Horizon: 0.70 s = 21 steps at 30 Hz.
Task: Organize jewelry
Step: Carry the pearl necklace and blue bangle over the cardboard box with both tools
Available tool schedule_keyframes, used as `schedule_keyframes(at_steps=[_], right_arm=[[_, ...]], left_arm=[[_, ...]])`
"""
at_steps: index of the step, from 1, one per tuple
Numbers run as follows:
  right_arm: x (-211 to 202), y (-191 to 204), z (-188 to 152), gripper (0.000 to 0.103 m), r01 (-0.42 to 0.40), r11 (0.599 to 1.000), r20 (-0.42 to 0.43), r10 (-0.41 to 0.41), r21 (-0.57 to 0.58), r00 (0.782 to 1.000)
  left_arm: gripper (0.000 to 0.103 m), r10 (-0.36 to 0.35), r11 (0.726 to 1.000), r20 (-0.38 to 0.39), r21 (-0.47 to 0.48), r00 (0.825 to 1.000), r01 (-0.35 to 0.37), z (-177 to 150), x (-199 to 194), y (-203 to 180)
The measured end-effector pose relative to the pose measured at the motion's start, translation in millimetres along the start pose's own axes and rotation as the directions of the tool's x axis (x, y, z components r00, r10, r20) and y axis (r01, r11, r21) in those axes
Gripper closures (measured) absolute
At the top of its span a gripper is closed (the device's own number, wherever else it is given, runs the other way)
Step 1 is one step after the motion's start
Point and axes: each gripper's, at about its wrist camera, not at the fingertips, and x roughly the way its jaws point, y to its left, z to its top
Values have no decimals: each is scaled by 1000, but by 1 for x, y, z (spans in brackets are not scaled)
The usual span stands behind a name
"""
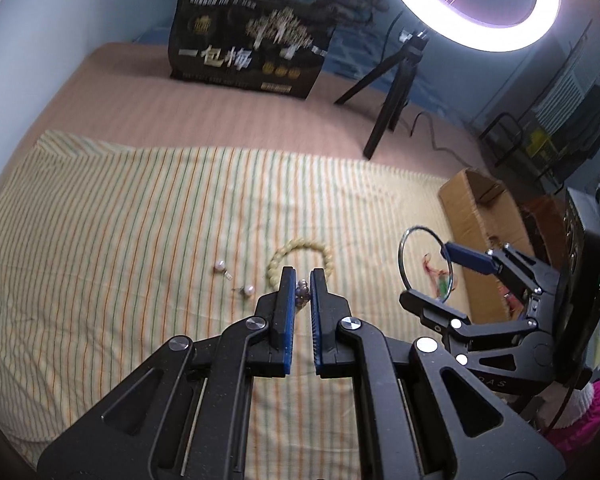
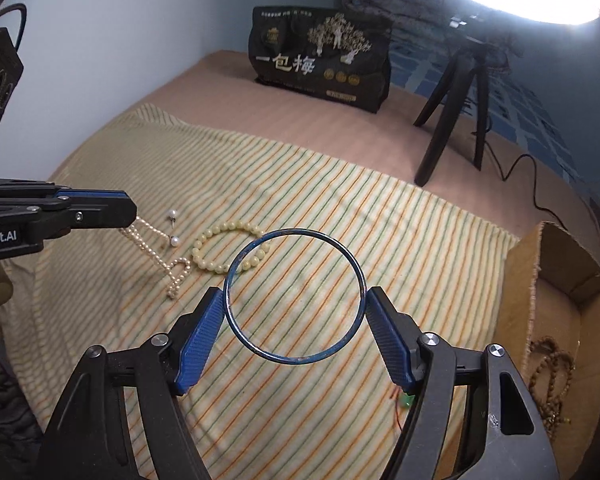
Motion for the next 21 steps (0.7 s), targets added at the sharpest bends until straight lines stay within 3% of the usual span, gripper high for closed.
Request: schedule_keyframes(at_steps=[9, 21], right_arm=[[-49, -20, -6, 31, 20, 999, 69, -23, 40, 997], [-104, -70, -39, 31, 94, 989, 100, -106, 118, 989]], left_arm=[[98, -81, 997, 98, 12, 992, 81, 14, -31, -26], [98, -160, 985, 132, 82, 978, 150, 25, -36, -80]])
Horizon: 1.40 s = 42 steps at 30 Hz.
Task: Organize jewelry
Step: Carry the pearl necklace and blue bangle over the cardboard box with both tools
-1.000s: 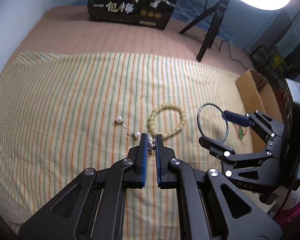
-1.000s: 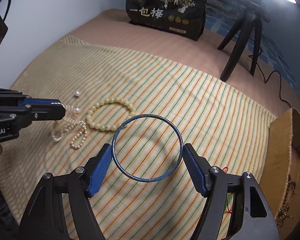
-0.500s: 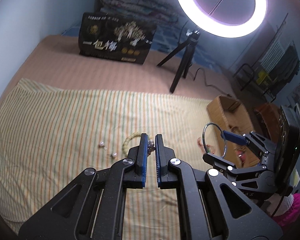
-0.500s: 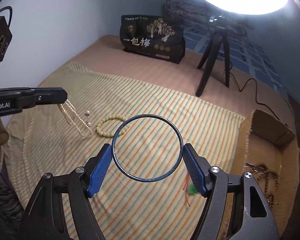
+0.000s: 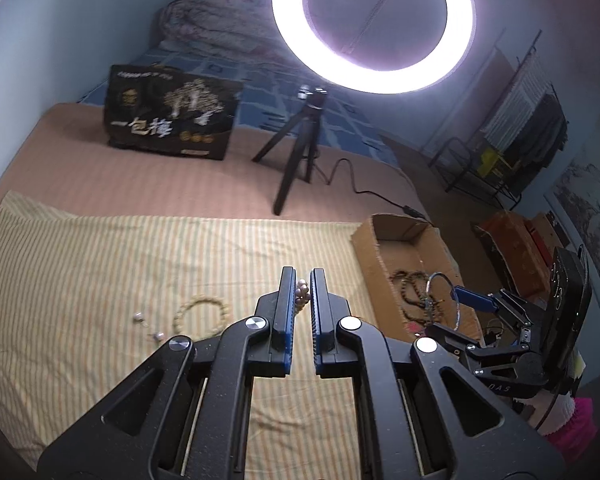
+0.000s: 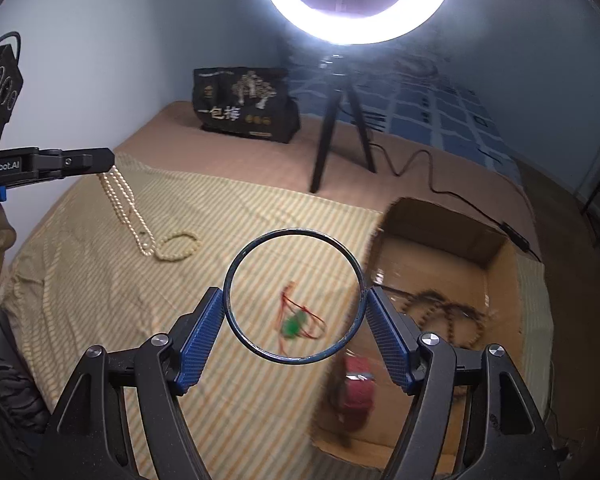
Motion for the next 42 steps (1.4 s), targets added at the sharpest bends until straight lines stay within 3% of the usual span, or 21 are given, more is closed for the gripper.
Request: schedule_keyframes(at_steps=[11, 27, 42], right_arm=[[-24, -54, -28, 31, 71, 994, -17, -70, 86, 997], [-23, -96, -51, 31, 81, 988, -73, -72, 132, 995], [0, -109, -59, 31, 72, 985, -133, -51, 159, 990]], left_arm=[[98, -72, 994, 1, 87, 997, 72, 10, 26, -63], [98, -144, 970, -39, 194, 989, 149, 22, 92, -159], [98, -99, 968, -119, 220, 988, 124, 8, 153, -170]])
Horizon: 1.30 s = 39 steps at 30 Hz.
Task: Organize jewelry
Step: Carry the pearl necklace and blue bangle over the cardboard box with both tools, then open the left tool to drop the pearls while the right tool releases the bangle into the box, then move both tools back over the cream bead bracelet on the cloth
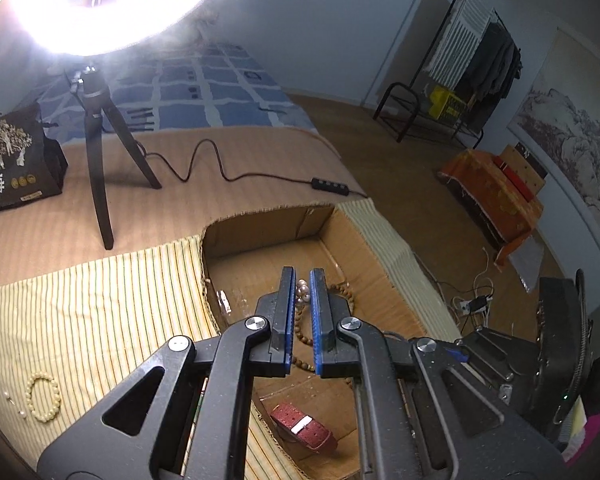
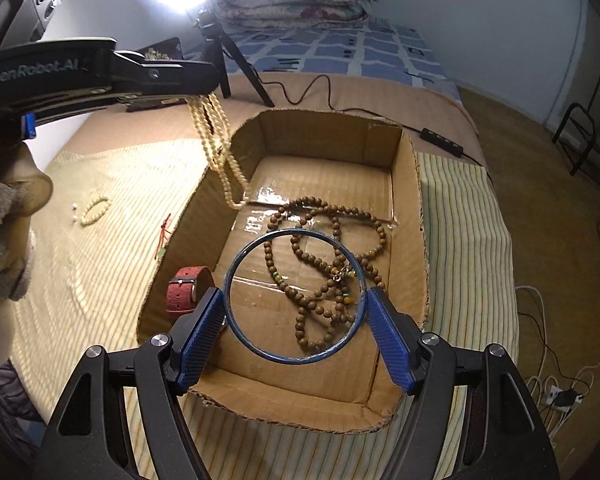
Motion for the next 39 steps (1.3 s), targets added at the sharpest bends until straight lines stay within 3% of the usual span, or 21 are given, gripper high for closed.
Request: schedule_keyframes(at_steps=[11, 22, 23, 26, 29, 39], right_arm=[[19, -6, -6, 31, 7, 1000, -52, -5, 29, 999], [26, -3, -11, 31, 17, 1000, -79, -16, 11, 997], [27, -2, -12, 31, 23, 1000, -83, -22, 4, 996], [28, 1, -12, 31, 30, 1000, -88, -30, -8, 996], [25, 1, -12, 26, 33, 999, -81, -33, -2, 996], [9, -1, -7, 26, 31, 999, -31, -30, 29, 999]], left_arm=[[98, 30, 999, -61, 29, 998, -28, -19, 20, -1], [98, 45, 999, -69, 21, 997, -44, -20, 19, 1], [96, 50, 999, -71, 21, 996, -48, -21, 18, 1], [70, 50, 999, -68, 19, 996, -49, -21, 15, 2], [69, 54, 998, -59, 26, 997, -53, -22, 9, 3], [69, 77, 997, -34, 33, 996, -76, -25, -14, 4]])
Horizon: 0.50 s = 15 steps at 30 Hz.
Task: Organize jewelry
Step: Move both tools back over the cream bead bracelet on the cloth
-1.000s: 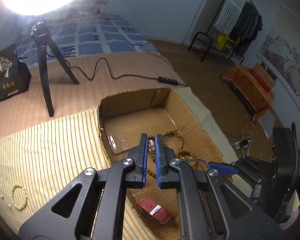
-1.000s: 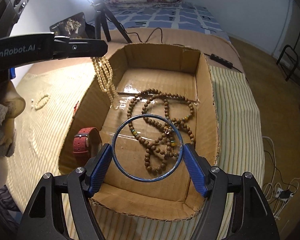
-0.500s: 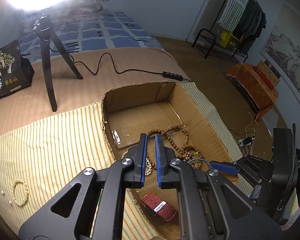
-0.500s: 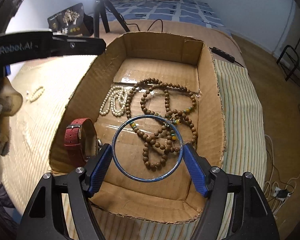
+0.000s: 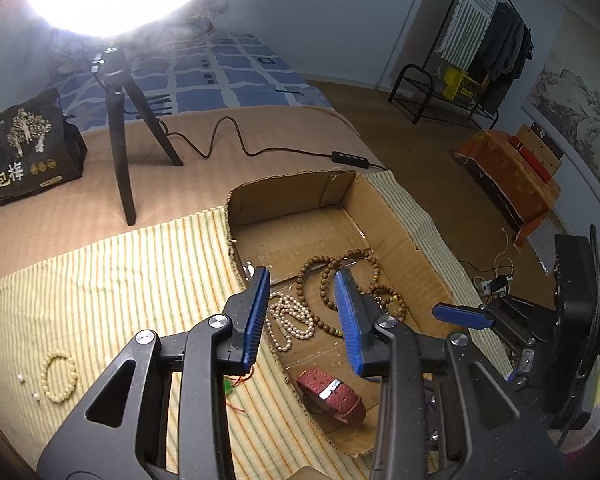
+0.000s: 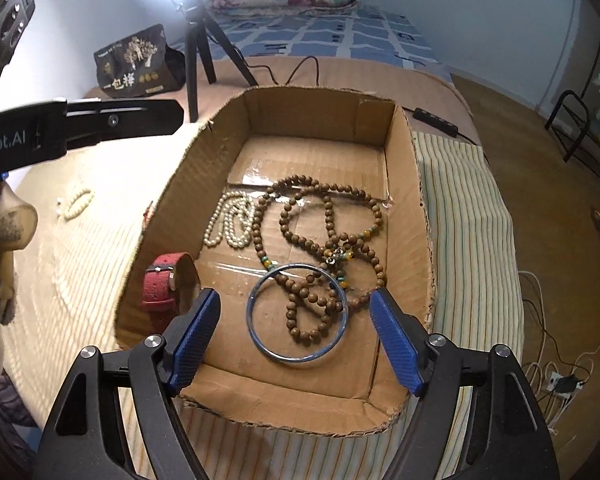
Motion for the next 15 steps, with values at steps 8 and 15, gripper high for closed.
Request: schedule_keyframes(at_steps=[8, 15], right_arm=[[-18, 20, 6, 26, -7, 1000, 53, 8, -24, 999], [-40, 40, 14, 26, -3, 1000, 119, 6, -29, 993]], left_arm=[[69, 37, 999, 38, 16, 999, -38, -3, -34, 9], [69, 63, 998, 85, 6, 994, -64, -8, -71, 30]])
